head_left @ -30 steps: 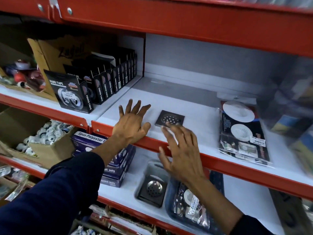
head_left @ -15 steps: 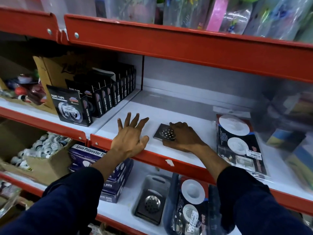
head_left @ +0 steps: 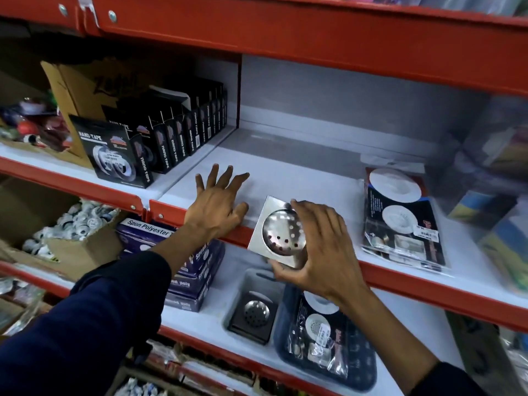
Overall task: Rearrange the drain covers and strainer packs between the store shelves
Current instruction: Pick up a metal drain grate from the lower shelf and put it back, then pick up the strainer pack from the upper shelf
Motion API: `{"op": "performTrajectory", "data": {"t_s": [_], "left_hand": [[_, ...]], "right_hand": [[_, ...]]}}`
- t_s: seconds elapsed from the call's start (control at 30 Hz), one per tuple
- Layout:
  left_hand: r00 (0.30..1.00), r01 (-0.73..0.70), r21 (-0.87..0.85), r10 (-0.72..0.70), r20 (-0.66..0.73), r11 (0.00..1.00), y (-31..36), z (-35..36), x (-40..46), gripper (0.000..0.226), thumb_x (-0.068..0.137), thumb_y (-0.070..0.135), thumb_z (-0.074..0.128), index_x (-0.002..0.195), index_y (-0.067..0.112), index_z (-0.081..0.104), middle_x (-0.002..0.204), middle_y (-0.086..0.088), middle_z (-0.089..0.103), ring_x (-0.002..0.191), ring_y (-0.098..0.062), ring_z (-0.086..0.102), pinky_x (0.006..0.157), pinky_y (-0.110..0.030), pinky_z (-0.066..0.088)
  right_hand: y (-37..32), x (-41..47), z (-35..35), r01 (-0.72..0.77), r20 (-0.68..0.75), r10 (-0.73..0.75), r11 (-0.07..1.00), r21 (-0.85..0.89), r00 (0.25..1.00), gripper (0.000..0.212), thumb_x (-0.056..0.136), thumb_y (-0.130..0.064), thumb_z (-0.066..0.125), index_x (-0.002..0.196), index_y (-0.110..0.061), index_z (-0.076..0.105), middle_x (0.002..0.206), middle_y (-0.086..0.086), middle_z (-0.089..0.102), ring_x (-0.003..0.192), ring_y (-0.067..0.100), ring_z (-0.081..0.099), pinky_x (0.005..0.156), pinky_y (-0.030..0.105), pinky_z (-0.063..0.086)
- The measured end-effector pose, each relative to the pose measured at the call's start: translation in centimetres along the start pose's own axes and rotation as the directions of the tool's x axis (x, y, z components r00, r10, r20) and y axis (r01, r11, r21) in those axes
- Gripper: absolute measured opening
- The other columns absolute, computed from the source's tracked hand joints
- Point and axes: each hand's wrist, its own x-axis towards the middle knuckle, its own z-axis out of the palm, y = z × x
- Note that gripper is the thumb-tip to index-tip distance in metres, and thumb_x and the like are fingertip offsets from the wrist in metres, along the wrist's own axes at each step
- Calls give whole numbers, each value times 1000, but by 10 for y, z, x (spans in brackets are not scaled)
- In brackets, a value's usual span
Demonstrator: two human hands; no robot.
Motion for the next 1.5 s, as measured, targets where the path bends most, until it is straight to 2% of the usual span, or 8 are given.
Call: {"op": "performTrajectory", "data": {"t_s": [0.27,0.43,0.6,1.1,1.23,1.33,1.4,1.5], "left_hand": [[1000,2,-13,-2,-7,1000,0,2,0,75,81,47,30,153,31,19,165,-15,18,154,-37,0,121,-68,2],[1000,-2,-15,2,-16,1000,-2,3,2,76,79,48,29,152,32,20,164,-16,21,154,-39,3,120,-69,3],[1000,10,-19,-11,-13,1000,-2,4,2,77,77,49,27,152,32,21,164,-15,22,154,-37,3,121,-67,3],[1000,7,5,-7,-15,1000,-4,5,3,75,78,49,27,152,34,20,164,-13,23,155,-34,5,122,-65,4],[1000,3,29,-3,-12,1000,-4,5,4,75,79,49,26,152,34,19,165,-13,22,155,-34,5,122,-66,4],[1000,-3,47,4,-13,999,-5,5,4,76,79,51,23,153,34,19,165,-12,23,155,-34,5,122,-66,2],[1000,-13,58,14,-15,998,-6,6,2,76,80,52,22,153,34,19,164,-12,23,154,-35,6,121,-66,2],[999,-34,68,35,-14,997,-6,6,0,75,82,55,19,153,34,19,165,-12,22,155,-35,4,120,-68,1]], "right_hand": [[-10,-88,58,284,-119,-271,954,102,955,77,75,-66,65,127,-11,51,144,11,49,136,26,44,120,42,30],[-18,-111,112,16,312,-52,993,116,949,75,73,-70,58,129,-21,49,140,3,49,129,23,47,107,40,47],[-20,-102,161,-235,669,165,972,15,724,91,69,-68,62,138,-16,34,138,9,47,126,29,45,99,38,47],[-24,-102,195,-209,732,142,978,1,667,92,74,-66,65,141,-11,35,139,13,48,126,31,45,109,41,39],[-29,-93,164,-141,549,55,983,117,834,71,84,-60,53,142,-22,39,144,2,48,133,22,45,108,37,44],[-28,-78,128,92,126,-111,985,147,986,38,89,-39,59,123,-22,54,122,-4,61,111,16,56,86,33,55],[-25,-63,105,224,-134,-211,970,91,968,27,89,-28,62,114,-20,58,112,-2,66,102,18,57,83,31,50],[-20,-34,63,210,-255,-196,977,28,947,30,89,-29,60,117,-18,60,120,3,66,108,23,59,90,37,48]]}}
